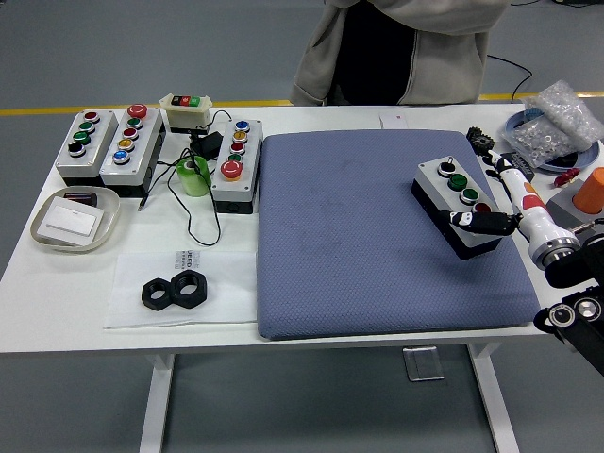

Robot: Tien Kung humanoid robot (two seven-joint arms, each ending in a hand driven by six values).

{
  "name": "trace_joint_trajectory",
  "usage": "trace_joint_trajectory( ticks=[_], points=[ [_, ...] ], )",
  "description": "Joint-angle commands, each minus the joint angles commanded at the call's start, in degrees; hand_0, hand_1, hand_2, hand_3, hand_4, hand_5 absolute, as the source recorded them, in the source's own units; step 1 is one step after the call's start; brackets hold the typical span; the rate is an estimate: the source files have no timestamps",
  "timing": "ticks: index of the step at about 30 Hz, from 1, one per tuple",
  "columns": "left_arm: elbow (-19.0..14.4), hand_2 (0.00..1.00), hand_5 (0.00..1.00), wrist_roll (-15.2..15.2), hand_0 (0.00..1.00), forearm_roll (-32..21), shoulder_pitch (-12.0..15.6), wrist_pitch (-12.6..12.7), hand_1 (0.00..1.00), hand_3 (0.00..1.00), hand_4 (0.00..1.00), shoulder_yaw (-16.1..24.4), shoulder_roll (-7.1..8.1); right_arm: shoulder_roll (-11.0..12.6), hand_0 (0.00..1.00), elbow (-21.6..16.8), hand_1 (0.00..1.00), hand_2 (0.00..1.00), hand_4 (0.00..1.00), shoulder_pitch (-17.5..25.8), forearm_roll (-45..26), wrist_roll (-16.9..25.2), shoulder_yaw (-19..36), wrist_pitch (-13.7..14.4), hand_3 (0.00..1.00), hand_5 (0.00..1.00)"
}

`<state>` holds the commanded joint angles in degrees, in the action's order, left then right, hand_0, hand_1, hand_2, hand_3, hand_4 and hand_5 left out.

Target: Pick up the button,place it on the desk,press the button,press the button

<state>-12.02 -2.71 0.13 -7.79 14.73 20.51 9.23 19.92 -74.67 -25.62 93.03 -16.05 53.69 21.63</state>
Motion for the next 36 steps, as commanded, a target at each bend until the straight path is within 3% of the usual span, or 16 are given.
trace_joint_trajectory(
  ticks=[11,20,21,26,27,36],
  points=[
    [-0.01,0.850,0.998,0.06,0.725,0.24,0.05,0.08,0.825,0.821,0.622,0.19,0.04,-3.79,0.998,7.47,0.928,0.991,0.998,-3.91,2.51,-4.58,-2.55,-0.68,0.998,0.236],
    [-0.03,0.850,0.998,0.03,0.720,0.27,0.03,0.14,0.825,0.821,0.622,0.16,0.12,-4.89,0.998,10.82,0.883,0.945,0.998,-6.93,5.74,-8.77,-3.13,-1.43,0.968,0.237],
    [-0.04,0.849,0.998,0.05,0.718,0.34,0.04,0.15,0.825,0.821,0.623,0.18,0.13,-4.91,0.938,11.15,0.781,0.847,0.998,-7.33,6.42,-9.34,-3.28,-1.63,0.916,0.237],
    [-0.06,0.849,0.998,0.15,0.718,0.70,0.11,0.18,0.825,0.821,0.623,0.36,0.14,-5.03,0.938,12.81,0.781,0.847,0.998,-9.08,8.85,-11.50,-3.71,-3.71,0.916,0.237],
    [-0.07,0.849,0.998,0.16,0.719,0.77,0.14,0.18,0.825,0.821,0.623,0.40,0.15,-5.04,0.796,13.16,0.659,0.726,0.998,-9.39,9.12,-11.80,-3.85,-4.24,0.867,0.235],
    [-0.09,0.849,0.998,0.31,0.717,1.33,0.34,0.22,0.825,0.821,0.623,0.73,0.15,-5.46,0.741,15.60,0.635,0.700,0.998,-10.78,10.56,-13.90,-4.33,-8.08,0.858,0.234]
  ],
)
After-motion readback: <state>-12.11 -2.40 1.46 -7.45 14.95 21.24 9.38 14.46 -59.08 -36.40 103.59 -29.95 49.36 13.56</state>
